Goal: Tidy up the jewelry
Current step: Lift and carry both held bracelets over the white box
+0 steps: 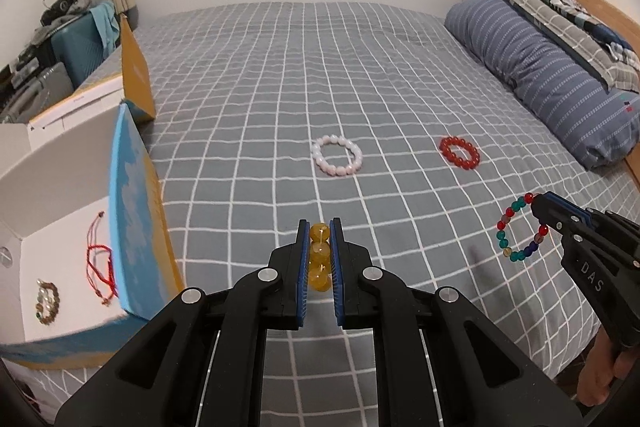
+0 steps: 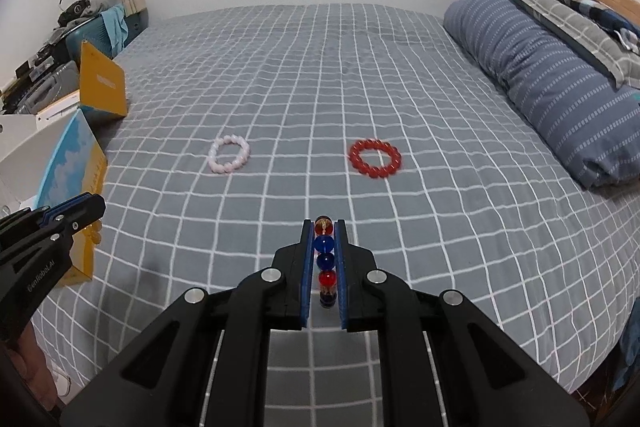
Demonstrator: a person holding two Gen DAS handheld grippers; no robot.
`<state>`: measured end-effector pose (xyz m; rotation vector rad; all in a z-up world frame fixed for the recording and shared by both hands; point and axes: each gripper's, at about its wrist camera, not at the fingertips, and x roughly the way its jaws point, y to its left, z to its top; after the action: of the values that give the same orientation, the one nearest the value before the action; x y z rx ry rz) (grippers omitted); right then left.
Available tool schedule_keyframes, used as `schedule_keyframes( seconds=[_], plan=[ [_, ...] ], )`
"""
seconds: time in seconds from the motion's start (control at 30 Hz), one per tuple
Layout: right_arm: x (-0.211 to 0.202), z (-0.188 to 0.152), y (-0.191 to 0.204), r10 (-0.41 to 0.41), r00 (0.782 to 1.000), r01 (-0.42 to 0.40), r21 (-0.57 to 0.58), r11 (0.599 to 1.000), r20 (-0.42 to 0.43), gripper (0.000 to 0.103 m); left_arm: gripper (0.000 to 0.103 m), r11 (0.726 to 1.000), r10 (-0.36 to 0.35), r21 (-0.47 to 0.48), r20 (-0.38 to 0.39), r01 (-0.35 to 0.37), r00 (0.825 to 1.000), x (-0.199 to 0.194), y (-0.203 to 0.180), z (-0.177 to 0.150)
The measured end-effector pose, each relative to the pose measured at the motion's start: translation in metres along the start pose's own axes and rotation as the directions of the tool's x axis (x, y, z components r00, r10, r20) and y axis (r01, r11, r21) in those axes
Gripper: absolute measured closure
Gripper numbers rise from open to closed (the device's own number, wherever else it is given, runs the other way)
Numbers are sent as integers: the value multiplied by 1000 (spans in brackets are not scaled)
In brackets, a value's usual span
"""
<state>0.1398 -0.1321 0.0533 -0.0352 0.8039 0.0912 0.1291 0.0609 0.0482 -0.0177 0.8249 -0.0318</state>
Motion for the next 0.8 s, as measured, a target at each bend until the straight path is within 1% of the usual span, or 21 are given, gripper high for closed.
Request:
schedule_keyframes(
  seconds=[0.23,0.43,0.6,0.67,0.8],
  plan=[
    [8,24,31,32,999,-32,-8,999,18,94,94,1000,1,-23,11,-1,1000,-1,26,13],
    [12,40,68,62,998,-61,-36,998,25,94,94,998,36,-61,14,-35,999,-6,58,22],
    [8,50,106,99,994,-95,-76,993,40,94,94,994,58,-96,22,-56,998,-18,89,23],
    [6,52,121,112,993,-108,-94,990,45,94,94,992,57,-116,33,-52,998,-26,103,23],
    [0,55,148,136,989,-129,-125,984,54,94,94,986,88,-145,52,-79,995,-44,130,19]
  ],
)
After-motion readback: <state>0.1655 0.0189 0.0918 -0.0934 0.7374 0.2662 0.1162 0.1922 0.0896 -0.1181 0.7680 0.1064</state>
